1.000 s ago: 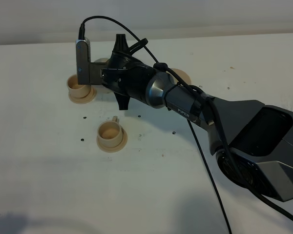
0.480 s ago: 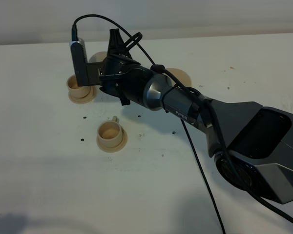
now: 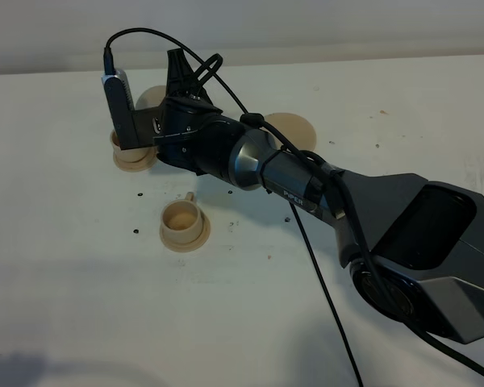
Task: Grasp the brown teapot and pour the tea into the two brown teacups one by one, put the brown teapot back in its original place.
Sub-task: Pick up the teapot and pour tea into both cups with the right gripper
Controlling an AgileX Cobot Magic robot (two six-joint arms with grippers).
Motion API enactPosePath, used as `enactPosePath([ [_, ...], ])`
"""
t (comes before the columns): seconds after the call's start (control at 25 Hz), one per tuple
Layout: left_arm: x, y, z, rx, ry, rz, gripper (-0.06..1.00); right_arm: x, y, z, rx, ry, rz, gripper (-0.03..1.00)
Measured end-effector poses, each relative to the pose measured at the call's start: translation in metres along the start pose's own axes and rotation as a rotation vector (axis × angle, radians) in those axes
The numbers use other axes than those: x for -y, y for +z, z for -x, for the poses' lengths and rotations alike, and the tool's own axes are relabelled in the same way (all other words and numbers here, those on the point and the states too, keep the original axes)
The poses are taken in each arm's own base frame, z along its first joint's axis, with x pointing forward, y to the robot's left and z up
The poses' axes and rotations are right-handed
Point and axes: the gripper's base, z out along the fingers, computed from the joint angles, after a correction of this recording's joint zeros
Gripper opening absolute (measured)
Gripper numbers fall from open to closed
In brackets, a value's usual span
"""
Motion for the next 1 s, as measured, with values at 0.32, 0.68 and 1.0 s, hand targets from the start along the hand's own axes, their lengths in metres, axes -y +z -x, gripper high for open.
enactPosePath([
  [0.32, 0.0000, 0.0000, 0.0000, 0.000, 0.000, 0.000, 0.47, 0.0018, -0.0003, -0.0003, -0.009, -0.029, -0.021, 0.12],
  [0.68, 0.0000, 0.0000, 0.0000, 0.000, 0.000, 0.000, 0.47, 0.0046, -0.0005, -0.0016, -0.025, -0.087, -0.052, 0.12],
  [1.0, 0.0000, 0.0000, 0.0000, 0.000, 0.000, 0.000, 0.47, 0.0050, -0.0005, -0.0015, -0.027, -0.161, -0.055, 0.12],
])
